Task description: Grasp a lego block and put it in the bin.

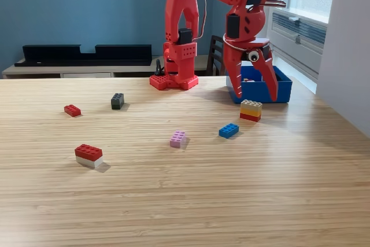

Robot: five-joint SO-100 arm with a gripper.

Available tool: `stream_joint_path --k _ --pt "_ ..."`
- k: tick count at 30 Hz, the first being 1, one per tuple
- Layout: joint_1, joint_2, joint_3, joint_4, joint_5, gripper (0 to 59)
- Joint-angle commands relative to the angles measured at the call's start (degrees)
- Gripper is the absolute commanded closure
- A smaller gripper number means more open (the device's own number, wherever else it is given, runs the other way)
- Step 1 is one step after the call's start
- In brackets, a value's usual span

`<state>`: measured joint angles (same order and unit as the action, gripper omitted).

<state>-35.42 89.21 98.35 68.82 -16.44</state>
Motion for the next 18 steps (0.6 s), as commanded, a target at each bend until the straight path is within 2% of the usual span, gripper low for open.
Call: stream_joint_path --k 1,18 --pt "-0.6 0.7 0.0 -0.9 0.4 25.1" --pt "-0.1 0.5 2.6 -3.9 1.1 25.8"
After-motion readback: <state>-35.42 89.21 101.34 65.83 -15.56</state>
